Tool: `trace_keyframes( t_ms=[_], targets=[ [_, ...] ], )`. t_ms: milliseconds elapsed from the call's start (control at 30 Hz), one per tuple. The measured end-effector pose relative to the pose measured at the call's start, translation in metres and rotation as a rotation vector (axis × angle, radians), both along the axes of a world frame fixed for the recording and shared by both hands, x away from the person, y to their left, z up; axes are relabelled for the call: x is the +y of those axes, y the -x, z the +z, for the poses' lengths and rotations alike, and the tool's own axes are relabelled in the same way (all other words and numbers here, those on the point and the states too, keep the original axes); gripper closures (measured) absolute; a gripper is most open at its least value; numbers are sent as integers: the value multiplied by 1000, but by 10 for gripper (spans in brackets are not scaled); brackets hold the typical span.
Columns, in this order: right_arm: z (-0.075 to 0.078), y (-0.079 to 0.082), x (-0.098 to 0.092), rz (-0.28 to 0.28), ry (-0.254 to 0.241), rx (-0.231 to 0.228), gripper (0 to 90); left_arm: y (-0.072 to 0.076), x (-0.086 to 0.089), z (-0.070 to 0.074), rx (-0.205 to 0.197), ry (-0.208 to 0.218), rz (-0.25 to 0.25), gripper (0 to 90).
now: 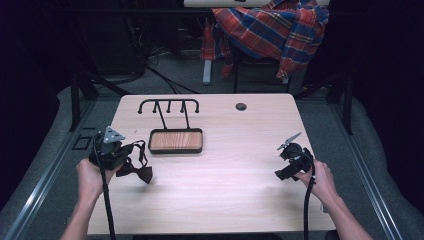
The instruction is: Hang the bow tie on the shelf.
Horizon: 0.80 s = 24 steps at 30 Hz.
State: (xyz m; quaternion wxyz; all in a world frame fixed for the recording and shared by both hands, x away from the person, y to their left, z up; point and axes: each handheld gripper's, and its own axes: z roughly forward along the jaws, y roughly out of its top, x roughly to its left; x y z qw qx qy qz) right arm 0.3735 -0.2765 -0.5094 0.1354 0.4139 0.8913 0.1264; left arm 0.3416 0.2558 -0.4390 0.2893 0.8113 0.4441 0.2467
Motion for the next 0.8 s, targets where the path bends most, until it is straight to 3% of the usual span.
trace_keyframes(
  t_ms=[533,800],
  targets=[
    [-1,0,0,-1,-6,9,131,-14,1,14,-42,10,12,890],
    [-1,0,1,0,-13,4,131,-23,-3,18,-54,-8,6,889]
  ],
)
